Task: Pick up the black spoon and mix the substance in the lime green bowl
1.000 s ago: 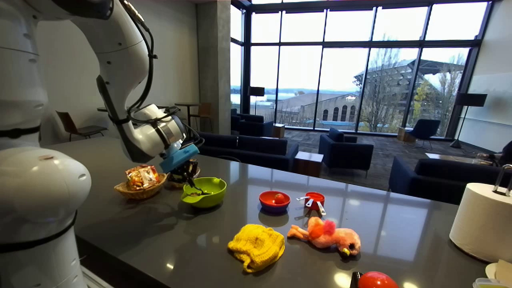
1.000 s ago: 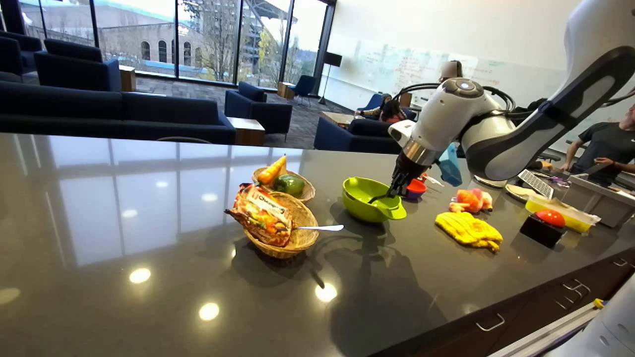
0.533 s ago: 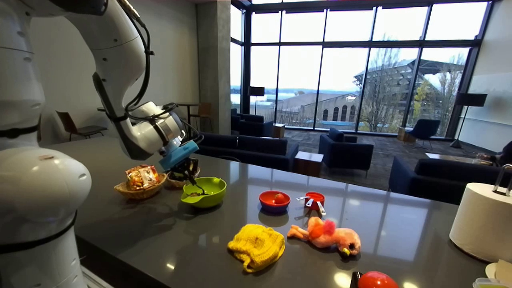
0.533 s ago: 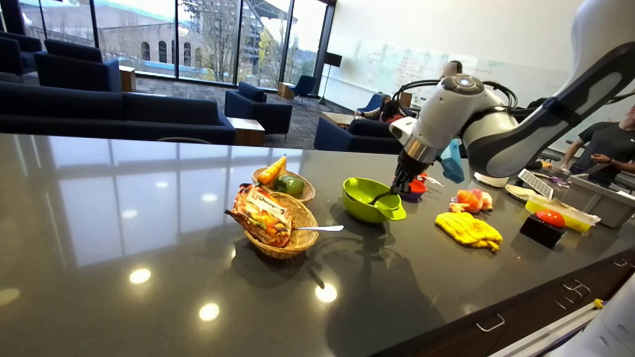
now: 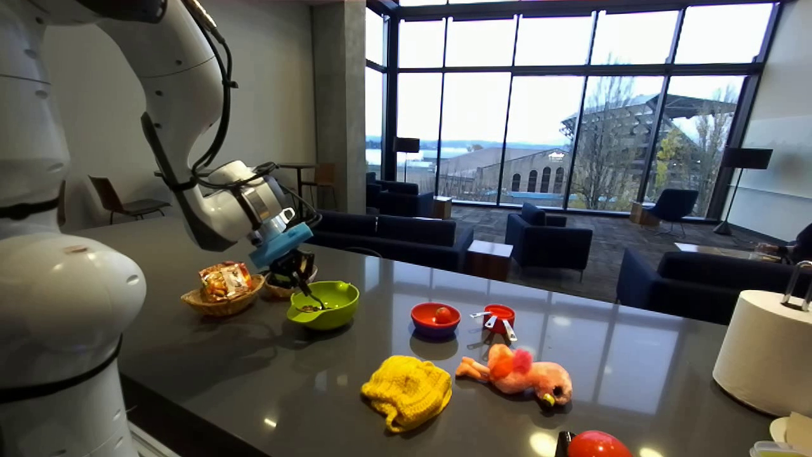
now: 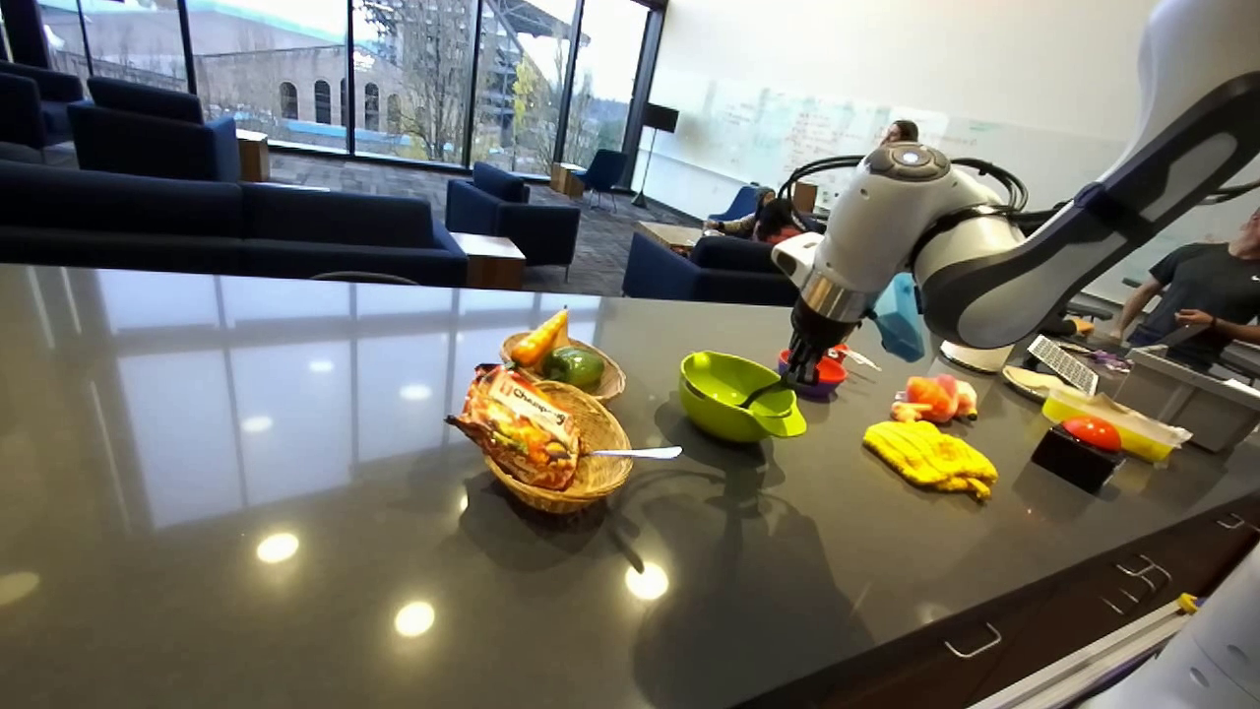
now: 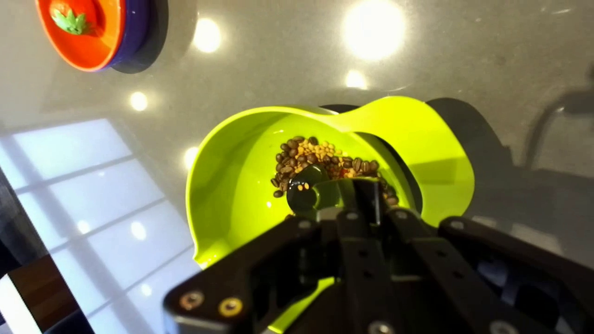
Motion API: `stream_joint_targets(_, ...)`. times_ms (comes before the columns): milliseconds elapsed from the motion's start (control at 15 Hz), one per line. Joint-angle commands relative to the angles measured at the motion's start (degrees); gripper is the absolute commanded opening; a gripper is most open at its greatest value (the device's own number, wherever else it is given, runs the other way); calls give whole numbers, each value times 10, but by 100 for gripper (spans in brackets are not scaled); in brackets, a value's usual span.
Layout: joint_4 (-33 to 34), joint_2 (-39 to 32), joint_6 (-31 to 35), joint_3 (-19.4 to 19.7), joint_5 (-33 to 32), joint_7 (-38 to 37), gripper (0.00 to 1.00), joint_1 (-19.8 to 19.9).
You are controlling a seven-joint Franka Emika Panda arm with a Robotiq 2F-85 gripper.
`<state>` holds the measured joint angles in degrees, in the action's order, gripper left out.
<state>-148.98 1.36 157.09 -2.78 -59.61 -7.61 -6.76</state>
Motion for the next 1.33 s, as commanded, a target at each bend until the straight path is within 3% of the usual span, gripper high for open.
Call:
stream_joint_targets(0,-2,13,-22,-5,32,20,1,-7)
stream_joint_targets(1267,43,8,-25,-2,83,44,1,-4)
